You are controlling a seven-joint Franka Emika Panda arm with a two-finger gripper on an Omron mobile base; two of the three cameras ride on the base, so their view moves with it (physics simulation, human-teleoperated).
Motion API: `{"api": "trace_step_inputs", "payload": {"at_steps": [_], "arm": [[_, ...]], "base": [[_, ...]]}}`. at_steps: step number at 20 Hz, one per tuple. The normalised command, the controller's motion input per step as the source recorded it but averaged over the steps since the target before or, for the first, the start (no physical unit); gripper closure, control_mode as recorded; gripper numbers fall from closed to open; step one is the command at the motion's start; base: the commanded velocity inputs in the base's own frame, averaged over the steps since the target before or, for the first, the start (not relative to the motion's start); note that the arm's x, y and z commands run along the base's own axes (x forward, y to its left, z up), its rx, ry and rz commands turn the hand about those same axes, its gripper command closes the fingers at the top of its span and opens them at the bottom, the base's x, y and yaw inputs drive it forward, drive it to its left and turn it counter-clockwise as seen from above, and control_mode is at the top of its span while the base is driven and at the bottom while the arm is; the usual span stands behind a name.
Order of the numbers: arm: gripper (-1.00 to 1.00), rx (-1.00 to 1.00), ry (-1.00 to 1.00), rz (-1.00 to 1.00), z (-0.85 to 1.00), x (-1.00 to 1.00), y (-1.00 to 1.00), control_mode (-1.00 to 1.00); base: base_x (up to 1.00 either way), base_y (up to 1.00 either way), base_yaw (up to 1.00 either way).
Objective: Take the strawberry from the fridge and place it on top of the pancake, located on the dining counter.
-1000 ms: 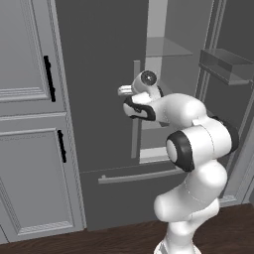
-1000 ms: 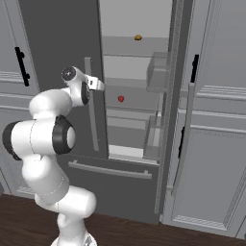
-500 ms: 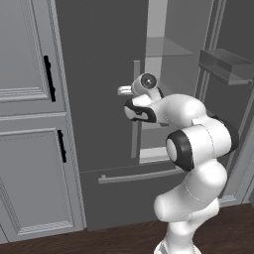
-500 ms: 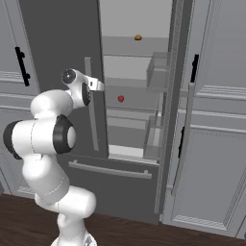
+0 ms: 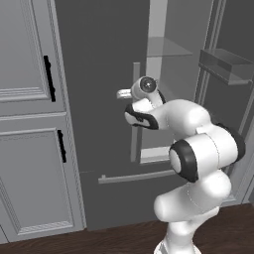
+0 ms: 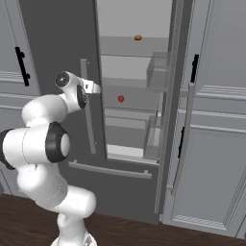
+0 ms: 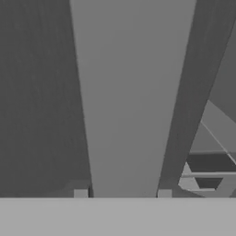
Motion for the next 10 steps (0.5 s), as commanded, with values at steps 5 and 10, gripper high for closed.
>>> {"api": "trace_step_inputs", "payload": {"at_steps": [5, 10], "arm": [[1.00, -0.03, -0.01, -0.06, 0.29, -0.94, 0.48, -1.00], [1.00, -0.07, 0.00, -0.10, 0.30, -0.88, 0.90, -1.00]], "base": [[0.00, 0.00, 0.00], [0.00, 0.00, 0.00]]}}
